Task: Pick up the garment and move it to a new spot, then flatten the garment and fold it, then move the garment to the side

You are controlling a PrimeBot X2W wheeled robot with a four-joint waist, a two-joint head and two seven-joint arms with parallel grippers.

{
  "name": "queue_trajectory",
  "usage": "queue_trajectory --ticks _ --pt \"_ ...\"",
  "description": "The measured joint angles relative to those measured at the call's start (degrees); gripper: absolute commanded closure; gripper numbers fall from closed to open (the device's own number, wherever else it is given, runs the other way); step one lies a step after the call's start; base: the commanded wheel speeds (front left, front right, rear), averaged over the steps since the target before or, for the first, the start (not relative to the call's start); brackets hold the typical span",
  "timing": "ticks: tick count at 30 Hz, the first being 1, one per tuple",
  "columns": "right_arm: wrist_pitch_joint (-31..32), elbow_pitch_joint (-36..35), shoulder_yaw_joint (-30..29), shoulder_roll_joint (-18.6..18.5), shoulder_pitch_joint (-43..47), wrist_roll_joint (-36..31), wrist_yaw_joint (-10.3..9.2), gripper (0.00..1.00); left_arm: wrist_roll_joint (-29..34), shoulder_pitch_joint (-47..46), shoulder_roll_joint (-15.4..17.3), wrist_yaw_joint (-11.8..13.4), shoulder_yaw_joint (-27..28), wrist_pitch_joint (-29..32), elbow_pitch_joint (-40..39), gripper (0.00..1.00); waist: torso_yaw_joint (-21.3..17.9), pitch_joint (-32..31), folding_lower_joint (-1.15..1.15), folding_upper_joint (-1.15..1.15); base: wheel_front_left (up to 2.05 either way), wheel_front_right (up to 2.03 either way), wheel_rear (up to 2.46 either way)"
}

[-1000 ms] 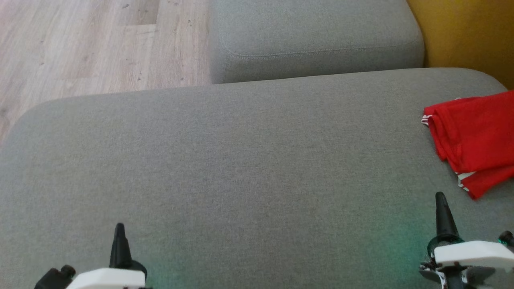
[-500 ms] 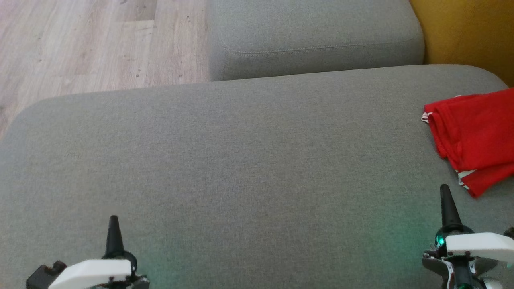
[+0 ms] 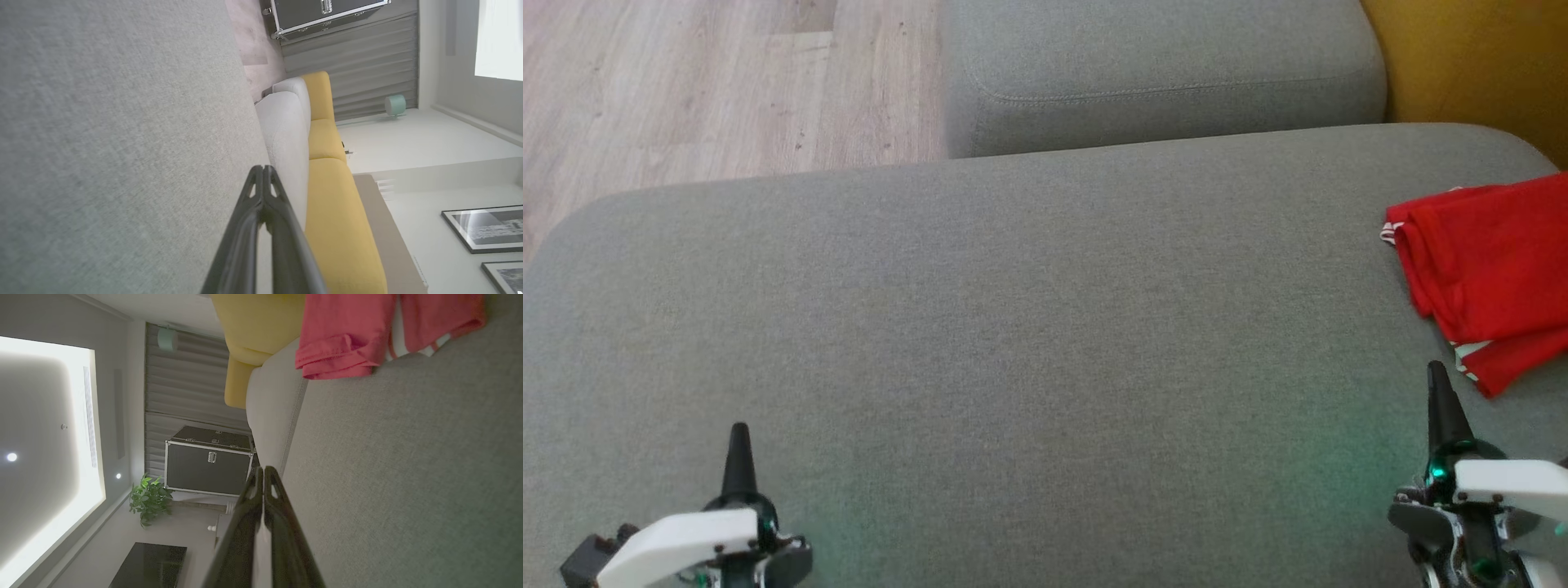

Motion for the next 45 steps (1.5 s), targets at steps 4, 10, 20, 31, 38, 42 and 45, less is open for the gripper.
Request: queue_trajectory --ticks 4,10,20,31,38,42,45 --pt "0.8 0.2 -0.4 0.0 -0.5 2.8 0.00 1.00 -2.5 -1.0 0.0 -0.5 0.7 0.5 0.2 1.00 0.0 0.2 0.00 0.00 0.00 0.00 0.00" --pt "1.7 0.6 -0.9 0.1 -1.1 6.8 0.00 1.00 -6.4 -1.5 0.0 -1.0 1.3 1.6 0.5 1.00 -0.1 0.4 0.00 0.00 0.00 0.00 0.00" --pt "2.7 0.7 -2.0 0.3 -2.8 11.8 0.00 1.00 -11.3 -3.4 -0.1 -1.9 2.6 3.0 1.1 1.00 -0.2 0.7 0.00 0.00 0.00 0.00 0.00" --pt "2.8 0.8 -2.2 0.4 -2.8 11.8 0.00 1.00 -11.3 -3.4 -0.2 -1.9 2.8 3.0 1.2 1.00 -0.2 0.7 0.00 0.00 0.00 0.00 0.00" --pt "3.2 0.8 -2.3 0.5 -2.8 11.8 0.00 1.00 -11.2 -3.4 -0.3 -1.9 2.9 3.0 1.2 1.00 -0.2 0.7 0.00 0.00 0.00 0.00 0.00" --pt "3.2 0.8 -2.4 0.5 -2.8 11.8 0.00 1.00 -11.2 -3.4 -0.3 -1.9 3.0 3.0 1.2 1.00 -0.2 0.7 0.00 0.00 0.00 0.00 0.00" --pt "3.2 0.8 -2.4 0.6 -2.8 11.8 0.00 1.00 -11.2 -3.4 -0.4 -1.9 3.1 3.0 1.2 1.00 -0.2 0.7 0.00 0.00 0.00 0.00 0.00"
